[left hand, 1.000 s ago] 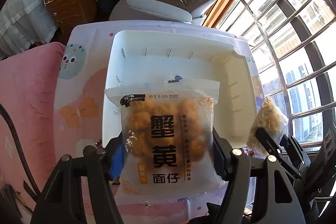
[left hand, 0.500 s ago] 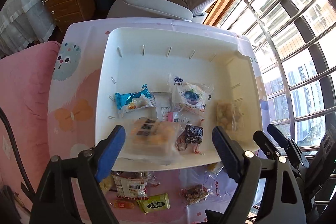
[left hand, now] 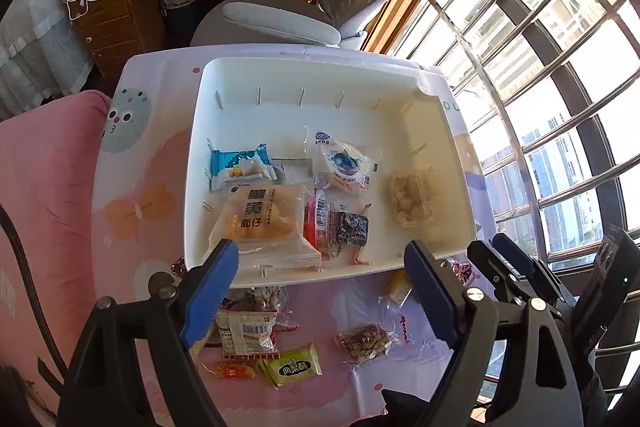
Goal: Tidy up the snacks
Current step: 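Open the left gripper to drop the crab-roe bag while right drops the puff bag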
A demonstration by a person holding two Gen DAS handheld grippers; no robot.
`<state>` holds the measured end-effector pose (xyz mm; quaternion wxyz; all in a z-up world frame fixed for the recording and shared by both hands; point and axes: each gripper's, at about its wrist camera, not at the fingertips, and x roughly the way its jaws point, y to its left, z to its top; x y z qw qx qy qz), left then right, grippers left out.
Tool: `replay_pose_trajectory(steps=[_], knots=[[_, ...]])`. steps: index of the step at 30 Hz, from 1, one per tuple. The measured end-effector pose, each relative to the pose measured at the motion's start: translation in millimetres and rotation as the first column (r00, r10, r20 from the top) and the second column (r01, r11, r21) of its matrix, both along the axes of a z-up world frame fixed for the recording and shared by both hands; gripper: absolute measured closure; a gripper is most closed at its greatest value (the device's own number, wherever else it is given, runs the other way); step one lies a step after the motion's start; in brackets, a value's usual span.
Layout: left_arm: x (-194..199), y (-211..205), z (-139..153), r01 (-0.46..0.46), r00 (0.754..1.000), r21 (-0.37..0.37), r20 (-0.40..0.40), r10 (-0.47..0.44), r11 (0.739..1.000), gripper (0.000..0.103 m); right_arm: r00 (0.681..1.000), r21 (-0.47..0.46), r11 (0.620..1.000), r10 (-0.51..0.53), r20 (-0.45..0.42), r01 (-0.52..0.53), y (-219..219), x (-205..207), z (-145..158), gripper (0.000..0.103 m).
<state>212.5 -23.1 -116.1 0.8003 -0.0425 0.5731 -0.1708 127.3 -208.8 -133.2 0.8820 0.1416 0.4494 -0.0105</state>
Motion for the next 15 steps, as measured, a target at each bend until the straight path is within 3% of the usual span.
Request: replay_pose_trajectory(steps=[9, 15], knots=[[-46, 24, 7, 0.029, 0.999, -0.027, 0.020, -0.029, 0.999, 0.019, 0.998, 0.002, 0.998, -0.058, -0.004, 0.058, 15, -44, 1, 0.037], [-76, 35, 6, 0.064, 0.998, -0.075, -0.007, -0.064, 0.995, 0.019, 0.996, -0.007, 0.996, -0.094, -0.011, 0.094, 28, -76, 2, 0.037]])
